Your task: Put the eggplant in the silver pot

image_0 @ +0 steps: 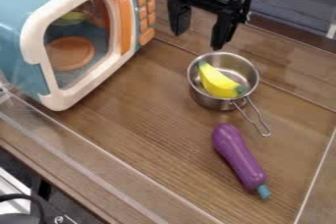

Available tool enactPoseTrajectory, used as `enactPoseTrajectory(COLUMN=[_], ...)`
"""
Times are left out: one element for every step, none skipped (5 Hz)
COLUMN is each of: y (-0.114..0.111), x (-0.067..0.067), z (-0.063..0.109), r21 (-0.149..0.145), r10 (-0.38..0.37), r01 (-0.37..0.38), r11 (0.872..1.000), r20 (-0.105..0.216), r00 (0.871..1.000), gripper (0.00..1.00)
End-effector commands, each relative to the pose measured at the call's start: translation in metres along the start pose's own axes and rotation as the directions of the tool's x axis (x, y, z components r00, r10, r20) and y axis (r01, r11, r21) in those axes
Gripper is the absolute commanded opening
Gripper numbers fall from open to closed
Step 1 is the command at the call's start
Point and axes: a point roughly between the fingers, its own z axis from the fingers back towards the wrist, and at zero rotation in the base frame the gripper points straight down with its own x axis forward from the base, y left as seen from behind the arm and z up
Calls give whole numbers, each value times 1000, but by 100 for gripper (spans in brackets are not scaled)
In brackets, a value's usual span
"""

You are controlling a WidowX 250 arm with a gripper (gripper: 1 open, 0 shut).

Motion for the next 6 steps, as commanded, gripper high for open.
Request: enactPoseTrajectory(y=[-10, -20, -26, -28, -29, -31], x=[-20, -54, -69, -66, -63, -62], z=[-23, -37, -42, -34, -26, -22], r21=[-6, -30, -66, -83, -102, -119], r10=[71, 265, 437, 538, 625, 667], r01=[-72, -269, -443, -545, -632, -674], r11=[997, 963, 894, 834, 769, 729], r20=[-87, -114, -94, -91, -92, -93], r00=[994, 958, 895, 838, 775, 739], gripper=[100, 100, 100, 100, 100, 100])
